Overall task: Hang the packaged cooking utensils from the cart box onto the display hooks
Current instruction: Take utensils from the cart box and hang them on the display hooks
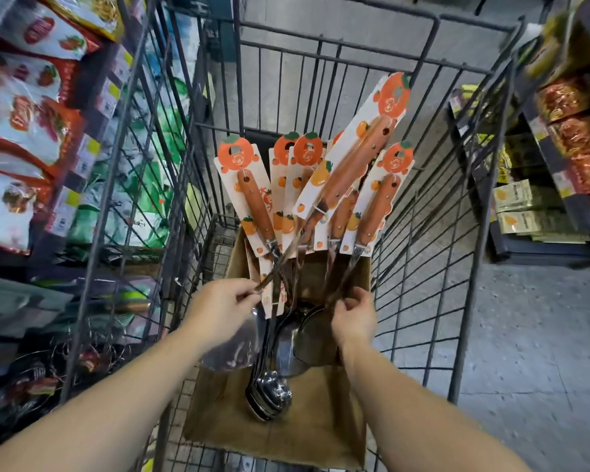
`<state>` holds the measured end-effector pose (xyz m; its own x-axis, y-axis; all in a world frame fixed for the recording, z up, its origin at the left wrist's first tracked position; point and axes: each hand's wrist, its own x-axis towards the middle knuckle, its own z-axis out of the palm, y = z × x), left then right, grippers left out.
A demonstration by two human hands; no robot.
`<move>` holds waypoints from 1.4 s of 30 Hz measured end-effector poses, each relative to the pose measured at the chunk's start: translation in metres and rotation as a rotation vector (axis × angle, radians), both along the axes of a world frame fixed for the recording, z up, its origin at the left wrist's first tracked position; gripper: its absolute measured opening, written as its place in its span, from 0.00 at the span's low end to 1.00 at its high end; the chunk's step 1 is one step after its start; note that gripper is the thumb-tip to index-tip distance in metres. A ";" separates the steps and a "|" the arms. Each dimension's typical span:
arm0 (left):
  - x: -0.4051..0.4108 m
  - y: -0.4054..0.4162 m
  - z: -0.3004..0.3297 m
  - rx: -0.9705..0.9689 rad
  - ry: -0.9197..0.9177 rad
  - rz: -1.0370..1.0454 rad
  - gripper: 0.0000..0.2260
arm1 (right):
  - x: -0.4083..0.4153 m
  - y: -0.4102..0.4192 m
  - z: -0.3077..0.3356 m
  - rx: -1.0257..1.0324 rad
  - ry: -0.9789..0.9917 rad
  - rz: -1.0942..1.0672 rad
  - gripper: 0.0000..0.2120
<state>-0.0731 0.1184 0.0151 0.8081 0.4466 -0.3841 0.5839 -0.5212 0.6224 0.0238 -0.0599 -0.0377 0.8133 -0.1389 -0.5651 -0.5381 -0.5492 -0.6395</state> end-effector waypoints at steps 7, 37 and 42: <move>-0.008 0.012 -0.017 0.104 -0.129 0.019 0.07 | 0.018 0.014 -0.049 -0.060 -0.007 0.066 0.12; -0.200 -0.106 0.248 0.245 -0.343 0.396 0.07 | -0.163 -0.050 0.279 0.393 -0.277 0.664 0.13; -0.303 -0.138 0.334 0.401 -0.478 0.575 0.07 | -0.247 -0.054 0.367 0.515 -0.398 0.942 0.13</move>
